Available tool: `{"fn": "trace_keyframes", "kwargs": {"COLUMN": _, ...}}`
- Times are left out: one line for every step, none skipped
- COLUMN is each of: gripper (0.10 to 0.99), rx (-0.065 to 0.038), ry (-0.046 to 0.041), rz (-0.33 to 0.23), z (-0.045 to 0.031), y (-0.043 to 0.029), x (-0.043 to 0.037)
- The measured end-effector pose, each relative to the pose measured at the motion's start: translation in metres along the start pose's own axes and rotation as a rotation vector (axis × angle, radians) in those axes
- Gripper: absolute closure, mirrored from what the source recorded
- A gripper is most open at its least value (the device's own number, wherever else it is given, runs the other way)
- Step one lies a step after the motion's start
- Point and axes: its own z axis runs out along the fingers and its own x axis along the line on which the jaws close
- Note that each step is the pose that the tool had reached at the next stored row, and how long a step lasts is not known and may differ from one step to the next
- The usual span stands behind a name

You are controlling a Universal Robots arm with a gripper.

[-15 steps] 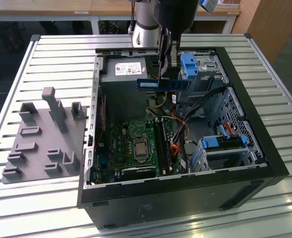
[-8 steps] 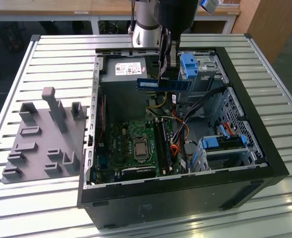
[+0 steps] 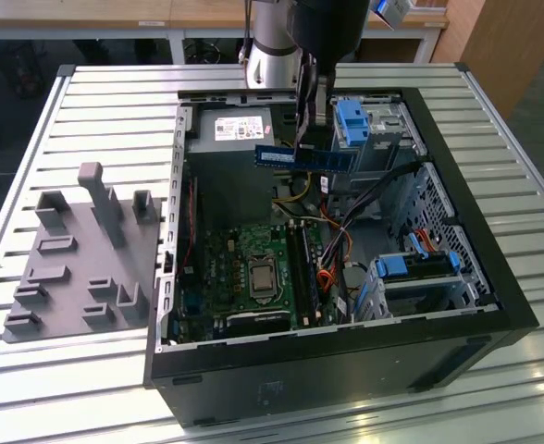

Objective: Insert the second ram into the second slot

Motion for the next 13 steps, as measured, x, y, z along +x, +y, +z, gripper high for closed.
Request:
{"fn": "trace_keyframes", "kwargs": {"gripper": 0.949, "rx": 0.000, "ry": 0.0002, "rz": 0.004, "z": 0.0000, "y": 0.0000, "x": 0.0000}}
{"fn": "trace_keyframes", "kwargs": {"gripper": 0.949, "rx": 0.000, "ry": 0.0004, "rz": 0.009, "z": 0.0000, "y": 0.0000, "x": 0.0000}}
{"fn": "trace_keyframes", "kwargs": {"gripper": 0.949, "rx": 0.000, "ry": 0.0005, "rz": 0.014, "z": 0.0000, "y": 0.0000, "x": 0.0000}}
{"fn": "trace_keyframes", "kwargs": {"gripper": 0.949, "rx": 0.000, "ry": 0.0006, "rz": 0.019, "z": 0.0000, "y": 0.0000, "x": 0.0000}}
{"fn": "trace_keyframes", "kwargs": {"gripper": 0.949, "rx": 0.000, "ry": 0.0008, "rz": 0.024, "z": 0.0000, "y": 0.0000, "x": 0.0000}}
{"fn": "trace_keyframes", "kwargs": {"gripper": 0.949, "rx": 0.000, "ry": 0.0009, "rz": 0.033, "z": 0.0001, "y": 0.0000, "x": 0.0000}}
{"fn": "trace_keyframes", "kwargs": {"gripper": 0.949, "rx": 0.000, "ry": 0.0011, "rz": 0.038, "z": 0.0001, "y": 0.0000, "x": 0.0000}}
{"fn": "trace_keyframes", "kwargs": {"gripper": 0.949, "rx": 0.000, "ry": 0.0012, "rz": 0.045, "z": 0.0001, "y": 0.0000, "x": 0.0000}}
{"fn": "trace_keyframes", "kwargs": {"gripper": 0.949, "rx": 0.000, "ry": 0.0012, "rz": 0.056, "z": 0.0001, "y": 0.0000, "x": 0.0000}}
{"fn": "trace_keyframes", "kwargs": {"gripper": 0.949, "rx": 0.000, "ry": 0.0013, "rz": 0.070, "z": 0.0002, "y": 0.0000, "x": 0.0000}}
{"fn": "trace_keyframes", "kwargs": {"gripper": 0.949, "rx": 0.000, "ry": 0.0014, "rz": 0.086, "z": 0.0002, "y": 0.0000, "x": 0.0000}}
{"fn": "trace_keyframes", "kwargs": {"gripper": 0.949, "rx": 0.000, "ry": 0.0016, "rz": 0.103, "z": 0.0003, "y": 0.0000, "x": 0.0000}}
{"fn": "trace_keyframes", "kwargs": {"gripper": 0.949, "rx": 0.000, "ry": 0.0018, "rz": 0.119, "z": 0.0003, "y": 0.0000, "x": 0.0000}}
